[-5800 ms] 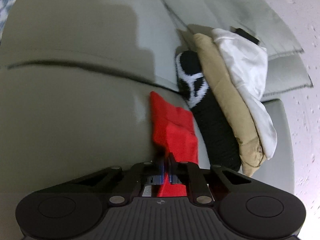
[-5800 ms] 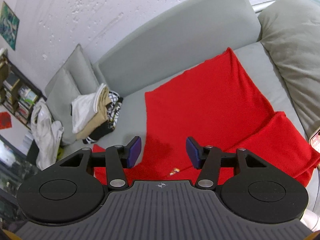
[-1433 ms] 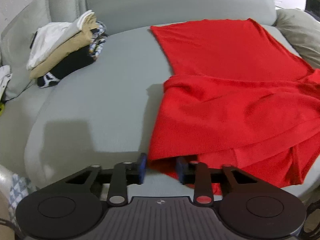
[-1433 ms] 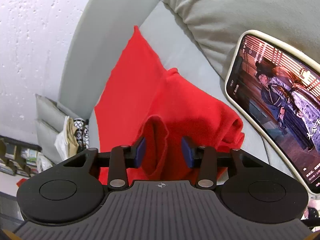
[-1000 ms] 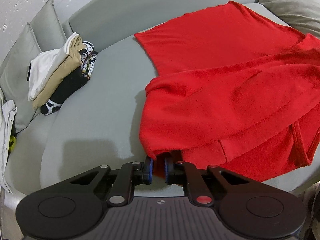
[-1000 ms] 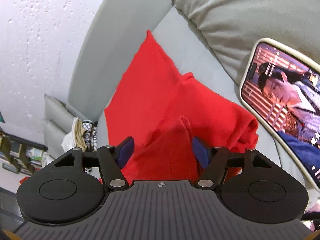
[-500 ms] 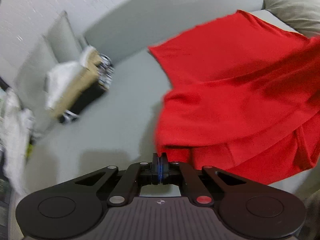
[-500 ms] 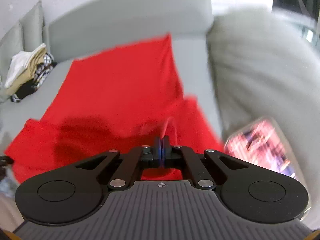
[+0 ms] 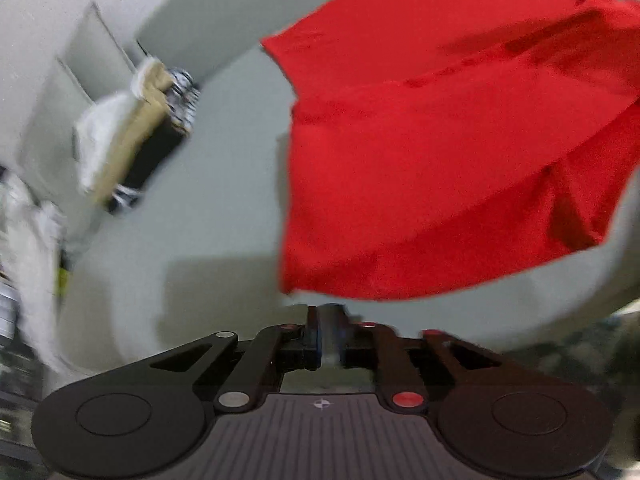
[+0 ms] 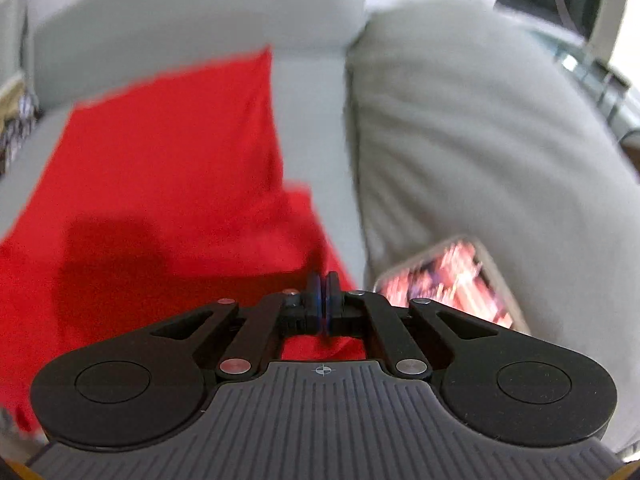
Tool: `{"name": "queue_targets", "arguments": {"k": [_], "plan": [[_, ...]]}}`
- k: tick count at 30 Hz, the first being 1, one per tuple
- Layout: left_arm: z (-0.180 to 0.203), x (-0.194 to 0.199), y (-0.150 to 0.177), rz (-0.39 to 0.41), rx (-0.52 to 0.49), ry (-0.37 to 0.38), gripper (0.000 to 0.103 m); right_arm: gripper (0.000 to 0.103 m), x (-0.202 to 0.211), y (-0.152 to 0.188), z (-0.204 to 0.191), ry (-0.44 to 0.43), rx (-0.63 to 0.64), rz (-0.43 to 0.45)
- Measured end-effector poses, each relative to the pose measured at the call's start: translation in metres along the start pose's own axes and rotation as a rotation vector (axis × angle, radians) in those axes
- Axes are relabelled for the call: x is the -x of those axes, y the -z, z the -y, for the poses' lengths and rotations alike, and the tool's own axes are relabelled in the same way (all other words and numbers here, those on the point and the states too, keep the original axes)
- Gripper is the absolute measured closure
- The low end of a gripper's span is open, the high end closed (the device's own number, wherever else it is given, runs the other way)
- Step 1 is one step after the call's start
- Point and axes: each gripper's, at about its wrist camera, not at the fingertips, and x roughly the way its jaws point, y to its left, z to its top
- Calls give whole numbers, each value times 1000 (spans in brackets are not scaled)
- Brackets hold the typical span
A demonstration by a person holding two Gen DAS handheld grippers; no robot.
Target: Fold clothes
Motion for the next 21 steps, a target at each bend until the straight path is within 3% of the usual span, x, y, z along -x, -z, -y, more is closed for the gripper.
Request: {"name": "queue_targets", "arguments": {"k": [1, 3, 5, 8, 10, 14, 17, 20, 21], "plan": [[-4, 1, 2, -12, 19, 33, 86, 73, 5, 0, 4, 0, -15, 1], [-21, 11, 5, 7, 90, 64, 81, 53, 17, -2, 14, -22, -90, -6], [-46, 22, 7, 56, 206, 98, 69, 53, 34, -1, 26, -79, -185, 5], [-71, 32, -2, 176, 361, 162, 74, 57, 53, 5, 31, -211, -273, 61], [-75, 31, -18, 225, 413, 222, 81, 100, 48, 5, 26, -287, -299, 60], [-58, 2, -61, 285, 388, 308, 86, 100, 16, -1, 10, -340, -293, 29], [-55, -34, -86, 294, 417, 393, 86, 94, -20, -13, 2, -473, -321, -48], [-72, -70, -77, 229, 611, 424, 88, 93, -51, -16, 0, -637, -352, -106], [-79, -81, -71, 213, 684, 430, 93, 90, -62, -16, 2, -684, -380, -131]]}}
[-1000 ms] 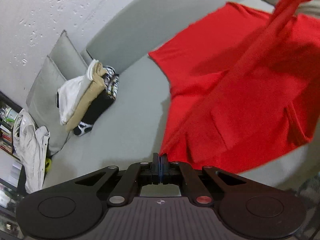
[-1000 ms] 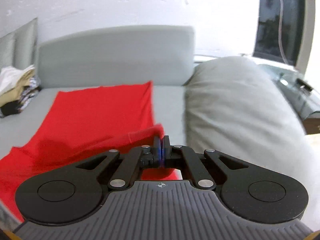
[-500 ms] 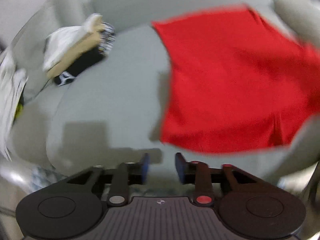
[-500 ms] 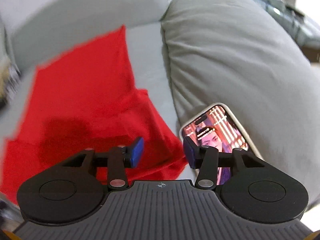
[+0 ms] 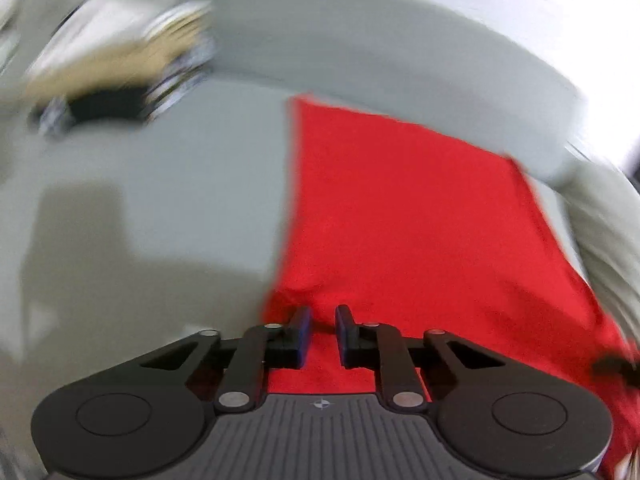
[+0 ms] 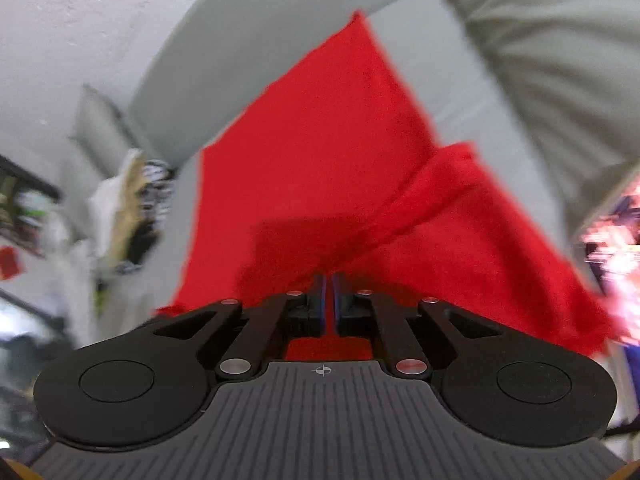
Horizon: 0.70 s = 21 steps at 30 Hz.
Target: Fold clothes
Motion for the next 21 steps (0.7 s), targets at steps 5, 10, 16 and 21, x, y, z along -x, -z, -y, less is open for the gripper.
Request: {"name": "queue_targets", "arguments": {"k": [5, 10, 16, 21], "plan": [[-41, -4, -1, 61, 227, -68, 92, 103, 1, -14, 61, -44, -277, 162], [-47, 33, -5, 63, 194, -178, 88, 94, 40, -16, 77, 19, -410, 359], [27, 85, 40, 56, -119, -27, 76, 89, 54, 17, 7, 27, -199, 264], [80, 82, 90, 45, -341, -74, 76, 86, 8, 57, -74, 107, 160, 22]]}}
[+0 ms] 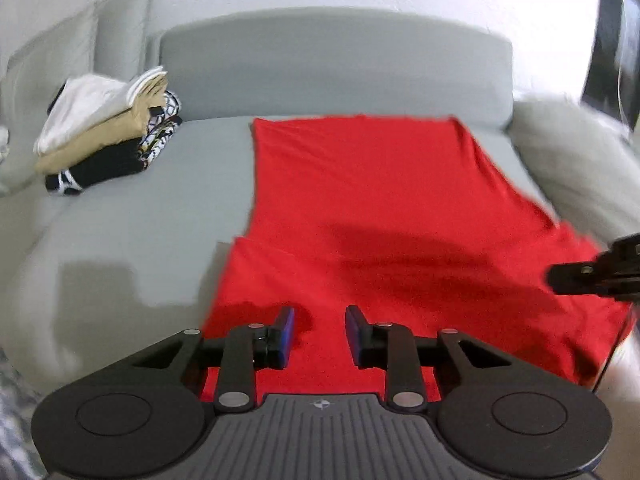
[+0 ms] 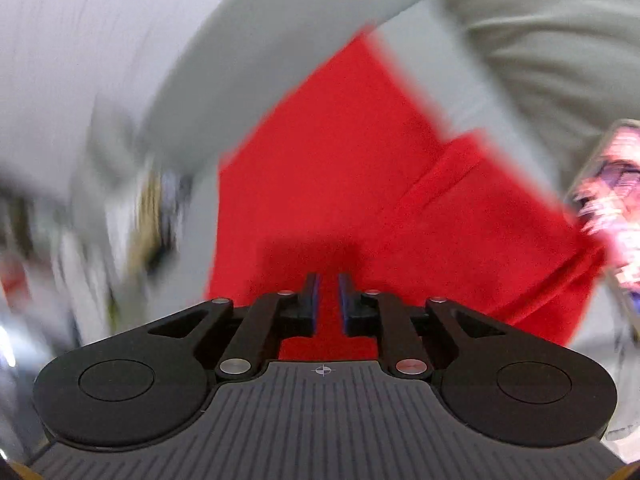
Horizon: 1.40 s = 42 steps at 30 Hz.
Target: Fold clothes
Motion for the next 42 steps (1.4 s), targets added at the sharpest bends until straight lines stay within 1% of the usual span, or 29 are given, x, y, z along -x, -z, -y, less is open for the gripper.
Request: {"name": "queue_targets", "arguments": {"k": [1, 3, 5, 6, 7, 8, 9, 10, 11, 13, 14, 15, 16, 18, 20, 23, 25, 27, 28, 30, 32, 33, 34, 36, 37, 38, 39, 40, 42], "plan": [[5, 0, 6, -6, -9, -13, 76, 86, -9, 7, -15, 1, 66, -42], [5, -7, 10, -34, -16, -44, 75, 86, -20, 16, -28, -7, 122, -85], [-1, -18, 14, -92, -4, -98, 74, 86, -22, 16, -23, 17, 113, -86], [-9, -19, 12, -95, 7, -90, 73, 86, -23, 17, -18, 37, 96, -83], [-17, -20, 11, -98, 18, -82, 73, 95, -22, 16, -5, 30, 50, -83], [-25, -21, 9, -101, 29, -75, 73, 102, -20, 15, 9, 17, -4, -84], [-29, -19, 10, -109, 40, -87, 73, 102, -18, 14, 23, 4, -57, -85], [-33, -17, 11, -117, 51, -98, 73, 102, -11, 14, 41, -13, -143, -68], [-35, -14, 13, -119, 63, -97, 73, 102, -1, 13, 57, -8, -208, -38], [-45, -12, 19, -119, 110, -68, 73, 102, 19, 13, 90, -1, -335, 25], [-49, -10, 20, -121, 130, -56, 73, 102, 28, 14, 106, -24, -416, 47], [-48, -6, 17, -126, 150, -54, 72, 99, 38, 18, 119, -43, -497, 78], [-52, -5, 15, -136, 170, -68, 73, 92, 47, 21, 131, -60, -578, 113], [-54, 0, 12, -172, 175, -165, 73, 92, 71, 21, 130, -10, -575, 198], [-58, 11, 10, -181, 165, -212, 79, 92, 95, 19, 124, 34, -547, 272], [-65, 42, 3, -154, 186, -166, 78, 90, 133, 15, 108, 66, -494, 358], [-71, 62, -2, -136, 200, -136, 77, 80, 160, 12, 95, 89, -457, 417], [-73, 79, -11, -110, 205, -110, 76, 72, 178, 11, 80, 115, -432, 439], [-75, 88, -14, -93, 210, -89, 75, 72, 188, 10, 72, 137, -408, 451], [-67, 86, -17, -80, 189, -62, 73, 71, 212, 7, 60, 181, -344, 493], [-59, 84, -20, -66, 168, -36, 70, 64, 231, 2, 52, 205, -291, 521], [-55, 83, -22, -59, 158, -23, 67, 58, 243, 1, 55, 210, -267, 518], [-51, 82, -23, -53, 147, -9, 67, 57, 247, -2, 55, 210, -234, 497], [-38, 62, -15, -81, 132, 13, 67, 57, 227, -8, 52, 211, -174, 411], [-31, 51, -11, -95, 125, 24, 67, 60, 213, -7, 53, 206, -157, 360], [-28, 42, -7, -109, 125, 29, 67, 65, 196, -5, 56, 198, -150, 314], [-25, 34, -3, -112, 132, 29, 67, 77, 177, -3, 60, 189, -146, 269], [-24, 28, -1, -111, 138, 26, 66, 83, 158, -1, 64, 177, -141, 226], [-21, 16, 3, -108, 148, 19, 65, 84, 127, 1, 66, 168, -129, 165]]}}
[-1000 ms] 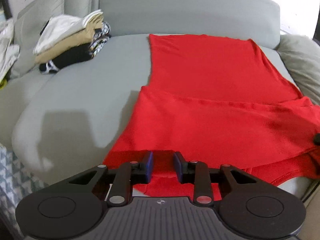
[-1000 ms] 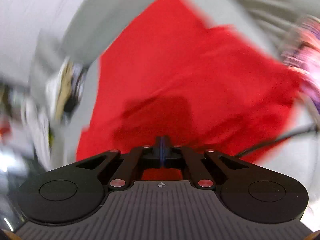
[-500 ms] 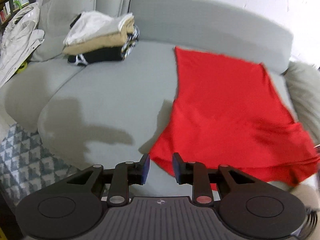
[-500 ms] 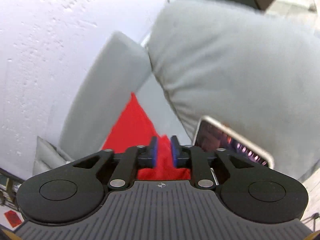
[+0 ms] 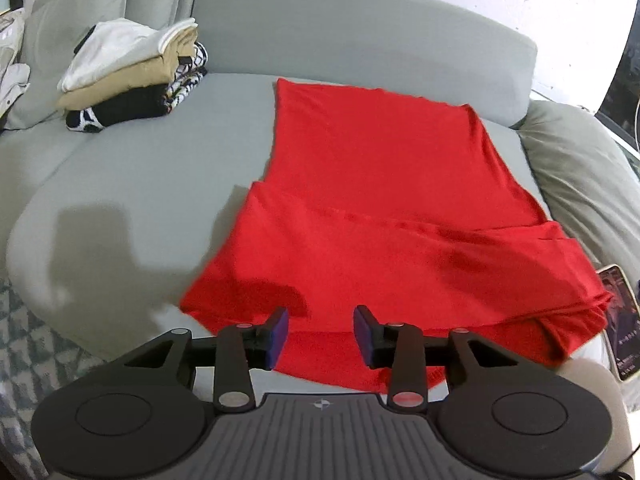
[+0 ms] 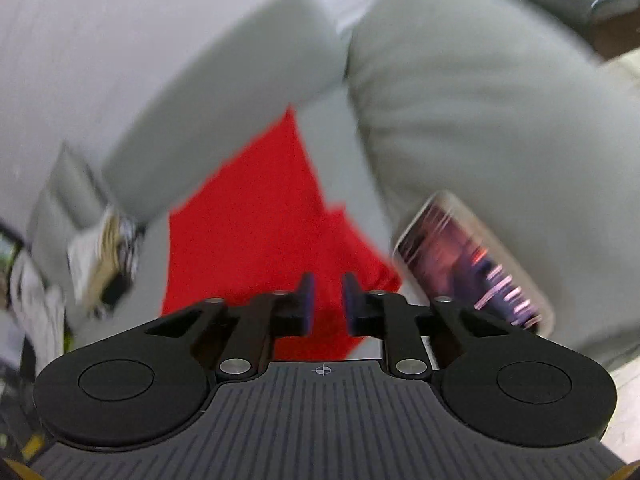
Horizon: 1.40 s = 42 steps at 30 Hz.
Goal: Fold clothes
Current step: 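Press the folded red shirt flat with both open grippers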
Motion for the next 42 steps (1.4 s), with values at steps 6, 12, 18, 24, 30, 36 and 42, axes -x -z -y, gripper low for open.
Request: {"name": "queue_targets", "arguments": {"k": [6, 12, 18, 24, 30, 36, 42], "plan": [[3, -29, -5, 100, -96, -98, 64, 83, -42, 19, -26, 6, 135, 14], [4, -42, 4, 41, -164, -144, 64, 80, -78, 54, -73, 245, 509, -69], [6, -32, 9, -51, -191, -147, 64, 80, -59, 58, -61, 265, 498, -126], [-3, 8, 12, -124, -195, -55, 63, 75, 7, 27, -26, 171, 231, -89], [-21, 72, -35, 98, -102, -24, 58, 55, 99, -34, -30, 2, 122, 162], [-21, 94, -88, 228, -61, 11, 54, 54, 113, -74, -63, -15, 234, 213], [-20, 73, -128, 261, -79, -17, 52, 54, 82, -104, -94, -31, 308, 192]]}}
